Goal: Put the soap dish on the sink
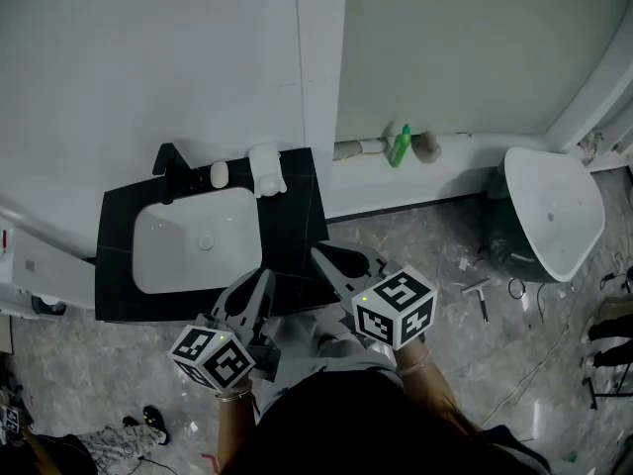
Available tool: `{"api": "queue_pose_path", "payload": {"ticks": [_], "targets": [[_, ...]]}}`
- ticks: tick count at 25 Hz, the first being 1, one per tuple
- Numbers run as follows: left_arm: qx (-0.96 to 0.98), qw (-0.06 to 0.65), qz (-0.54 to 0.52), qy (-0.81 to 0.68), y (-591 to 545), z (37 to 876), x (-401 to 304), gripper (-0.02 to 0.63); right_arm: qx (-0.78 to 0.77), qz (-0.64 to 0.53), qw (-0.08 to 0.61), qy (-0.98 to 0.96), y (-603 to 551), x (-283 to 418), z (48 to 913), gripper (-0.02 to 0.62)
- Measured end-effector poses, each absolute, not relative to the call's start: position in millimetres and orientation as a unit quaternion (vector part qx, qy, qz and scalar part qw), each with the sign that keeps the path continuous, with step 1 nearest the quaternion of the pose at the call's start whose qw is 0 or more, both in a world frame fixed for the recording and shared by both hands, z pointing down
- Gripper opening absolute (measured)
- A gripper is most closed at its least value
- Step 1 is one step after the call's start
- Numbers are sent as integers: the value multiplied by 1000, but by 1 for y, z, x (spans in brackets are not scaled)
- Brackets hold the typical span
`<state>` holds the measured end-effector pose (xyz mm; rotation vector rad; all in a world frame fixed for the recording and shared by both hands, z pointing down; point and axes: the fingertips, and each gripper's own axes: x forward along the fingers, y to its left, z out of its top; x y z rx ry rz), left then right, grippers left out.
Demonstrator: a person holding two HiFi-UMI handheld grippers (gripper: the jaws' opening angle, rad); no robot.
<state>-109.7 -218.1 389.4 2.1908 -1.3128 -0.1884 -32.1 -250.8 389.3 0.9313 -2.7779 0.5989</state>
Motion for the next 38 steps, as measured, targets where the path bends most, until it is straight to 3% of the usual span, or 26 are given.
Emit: {"api": "queue_pose_path", "payload": {"ticks": [9, 19, 24, 38], "targets": [[801, 295, -78, -515, -210, 393, -116, 3, 310, 190, 74, -929, -241, -28, 387, 20], [780, 359, -89, -505, -200, 410, -114, 3, 317, 189, 85, -925, -236, -26, 391, 20], [774, 427, -91, -458, -201, 425, -102, 3, 319, 197, 88, -923, -242, -29, 395, 20], [751, 476, -81, -451, -247, 452, -124, 3, 330, 231, 111, -909, -297, -52, 414, 20]]}}
